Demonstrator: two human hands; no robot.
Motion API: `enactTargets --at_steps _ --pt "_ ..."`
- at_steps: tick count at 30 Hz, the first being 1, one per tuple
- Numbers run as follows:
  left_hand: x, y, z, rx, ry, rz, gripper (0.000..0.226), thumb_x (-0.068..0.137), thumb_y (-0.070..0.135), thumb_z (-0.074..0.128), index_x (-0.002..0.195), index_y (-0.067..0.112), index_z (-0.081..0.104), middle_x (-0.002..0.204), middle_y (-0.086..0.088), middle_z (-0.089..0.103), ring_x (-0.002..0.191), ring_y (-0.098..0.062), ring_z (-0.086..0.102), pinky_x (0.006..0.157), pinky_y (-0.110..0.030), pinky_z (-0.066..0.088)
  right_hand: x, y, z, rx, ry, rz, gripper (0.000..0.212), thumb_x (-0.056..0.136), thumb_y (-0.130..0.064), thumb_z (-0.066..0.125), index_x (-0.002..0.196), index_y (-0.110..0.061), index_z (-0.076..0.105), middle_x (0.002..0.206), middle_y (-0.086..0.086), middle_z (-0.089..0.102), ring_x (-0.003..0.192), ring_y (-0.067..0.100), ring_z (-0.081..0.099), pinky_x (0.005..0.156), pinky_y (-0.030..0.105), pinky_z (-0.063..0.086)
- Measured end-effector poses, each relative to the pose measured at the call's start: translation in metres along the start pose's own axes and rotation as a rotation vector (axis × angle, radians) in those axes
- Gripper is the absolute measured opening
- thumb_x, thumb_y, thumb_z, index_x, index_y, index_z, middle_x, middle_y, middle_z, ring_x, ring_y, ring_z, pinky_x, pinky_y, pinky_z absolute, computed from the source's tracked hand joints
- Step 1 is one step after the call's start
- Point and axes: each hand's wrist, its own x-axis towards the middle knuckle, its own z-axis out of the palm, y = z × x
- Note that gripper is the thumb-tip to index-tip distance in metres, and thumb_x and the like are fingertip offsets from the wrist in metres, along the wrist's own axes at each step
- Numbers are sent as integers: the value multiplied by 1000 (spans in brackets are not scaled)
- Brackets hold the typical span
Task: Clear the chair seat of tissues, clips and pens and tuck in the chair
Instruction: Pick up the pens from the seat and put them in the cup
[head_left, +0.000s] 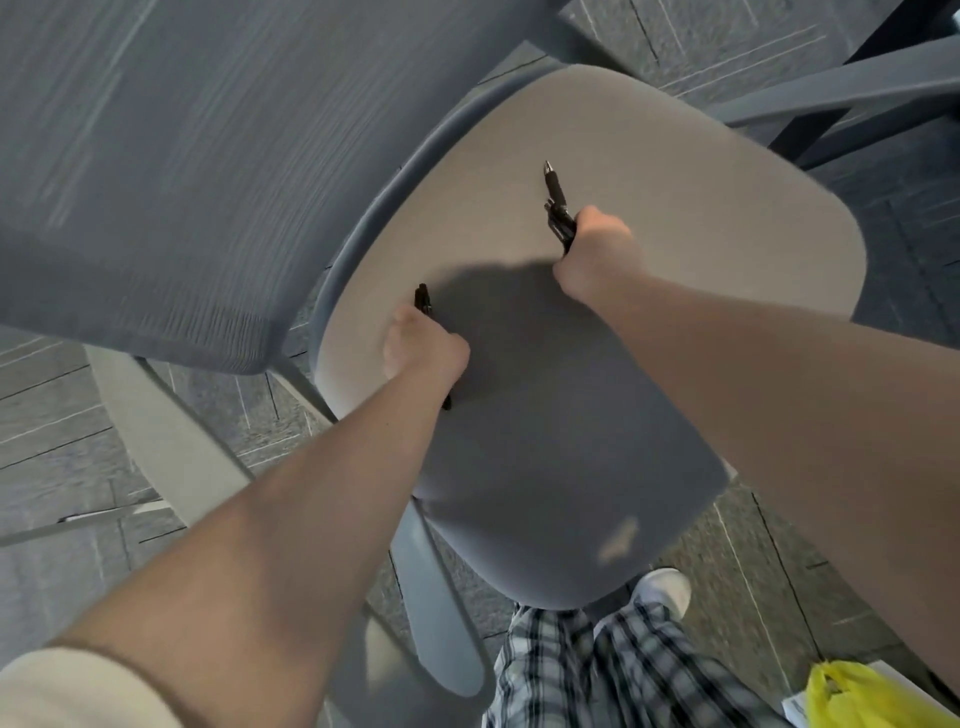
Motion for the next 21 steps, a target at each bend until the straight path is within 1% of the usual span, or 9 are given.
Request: enactTargets --at_steps 3,5,7,9,11,12,15,18,21 --pt "-5 3 -2 44 -18 23 42 83 17 49 123 7 44 118 -17 58 108 -39 57 92 -47 50 -12 7 -6 -35 -57 21 29 83 -8 53 111 -1 53 116 24 60 109 40 57 86 40 49" --pt "-14 11 -1 3 -63 64 38 84 13 45 121 7 45 116 -18 58 105 -39 57 90 -44 49 -21 15 -16 -44 -107 74 28 82 -10 50 108 -3 56 113 22 62 107 40 60 85 40 51" --pt "-25 23 -1 -27 -127 119 36 84 7 42 120 5 44 112 -19 56 99 -38 56 79 -37 46 -29 25 -29 -12 -134 118 29 82 -10 49 108 -5 57 113 20 63 106 39 60 83 38 50" --pt "-39 39 -3 -28 -190 197 27 85 3 40 111 5 44 100 -18 53 85 -33 52 67 -32 38 -37 35 -46 38 -160 143 28 85 -10 48 112 -4 54 114 19 62 107 37 59 79 35 46" --pt "-56 59 -6 -9 -243 284 13 88 3 37 100 10 40 82 -9 47 73 -26 45 56 -30 31 -45 45 -66 104 -195 159 23 89 -11 49 112 -5 52 111 17 59 102 34 57 73 31 41" --pt "-64 70 -7 -4 -259 320 9 91 5 37 98 11 39 77 -5 43 73 -24 43 54 -30 29 -49 51 -78 139 -203 164 20 90 -10 49 109 -6 52 106 16 57 100 34 57 71 30 39" --pt "-93 108 -8 15 -269 403 4 94 8 39 95 12 38 75 -2 42 80 -25 43 56 -30 30 -66 70 -117 209 -148 144 20 87 -3 48 107 -4 54 94 14 53 97 34 57 68 27 35" --pt "-128 146 -6 10 -294 486 9 93 4 42 96 12 38 92 -9 49 86 -25 45 72 -31 36 -86 94 -158 260 -61 129 10 89 -3 45 96 -8 50 90 11 51 84 29 48 70 29 36" --pt "-167 180 -1 13 -328 574 6 94 8 40 96 13 38 97 -12 52 89 -27 49 74 -30 35 -102 121 -200 298 -15 154 9 89 -4 46 95 -10 49 93 10 53 85 28 47 73 31 37"
